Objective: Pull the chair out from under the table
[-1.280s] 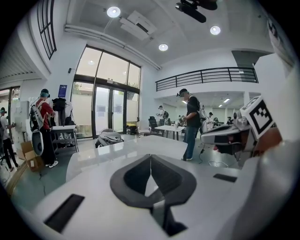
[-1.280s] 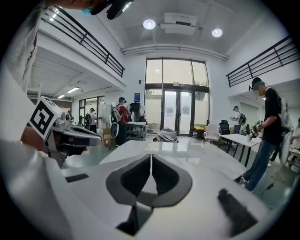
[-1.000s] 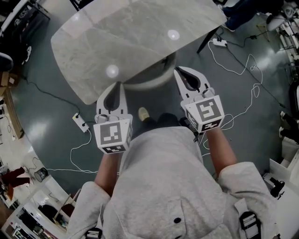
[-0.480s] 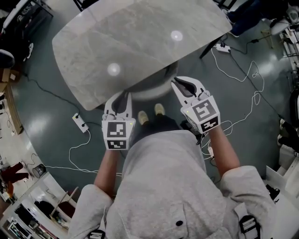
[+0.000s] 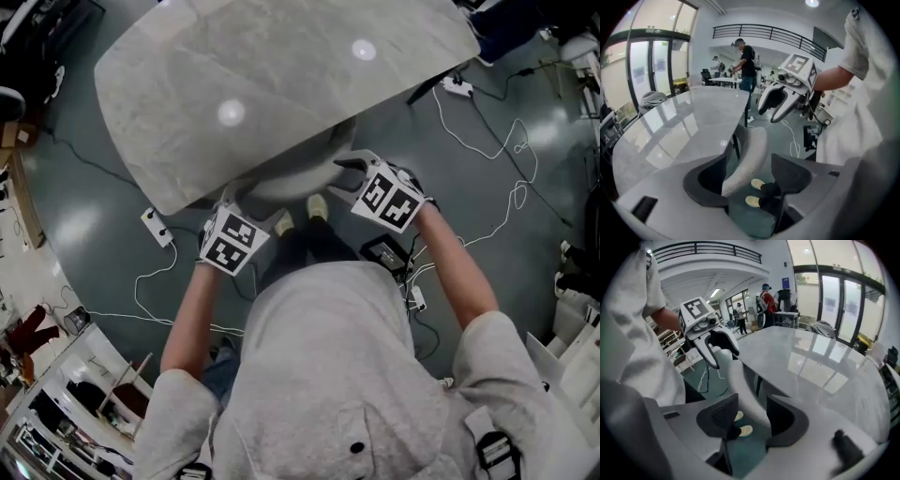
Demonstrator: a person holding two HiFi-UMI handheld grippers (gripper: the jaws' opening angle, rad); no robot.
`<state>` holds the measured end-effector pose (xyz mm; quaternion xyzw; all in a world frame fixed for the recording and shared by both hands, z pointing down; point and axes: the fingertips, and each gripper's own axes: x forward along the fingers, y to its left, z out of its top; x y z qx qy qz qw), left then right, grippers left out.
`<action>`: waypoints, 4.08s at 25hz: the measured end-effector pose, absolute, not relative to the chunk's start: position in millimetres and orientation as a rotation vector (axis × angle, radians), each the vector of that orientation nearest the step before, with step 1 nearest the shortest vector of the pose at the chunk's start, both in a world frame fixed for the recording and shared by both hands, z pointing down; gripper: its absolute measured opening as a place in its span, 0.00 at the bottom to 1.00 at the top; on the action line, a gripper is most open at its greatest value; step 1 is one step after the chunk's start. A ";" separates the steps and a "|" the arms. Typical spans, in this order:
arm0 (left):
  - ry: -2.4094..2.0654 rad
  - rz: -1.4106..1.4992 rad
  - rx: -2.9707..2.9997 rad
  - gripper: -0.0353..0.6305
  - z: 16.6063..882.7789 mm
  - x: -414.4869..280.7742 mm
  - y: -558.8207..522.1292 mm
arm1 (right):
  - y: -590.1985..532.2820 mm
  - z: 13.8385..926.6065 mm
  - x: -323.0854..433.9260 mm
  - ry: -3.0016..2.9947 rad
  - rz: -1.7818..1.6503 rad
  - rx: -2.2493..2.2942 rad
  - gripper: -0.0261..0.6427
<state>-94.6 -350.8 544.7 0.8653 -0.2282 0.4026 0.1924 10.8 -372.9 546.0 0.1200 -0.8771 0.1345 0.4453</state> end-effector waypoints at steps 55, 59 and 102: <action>0.123 1.842 2.468 0.22 662.5 -79.2 -323.9 | -345.5 680.8 6.7 -1.864 -0.188 -0.380 0.18; 0.109 1.848 2.471 0.22 663.4 -75.8 -317.9 | -339.0 681.4 10.8 -1.858 -0.191 -0.384 0.18; 0.132 1.831 2.493 0.22 658.3 -67.3 -218.0 | -233.9 681.1 23.9 -1.796 -0.120 -0.370 0.18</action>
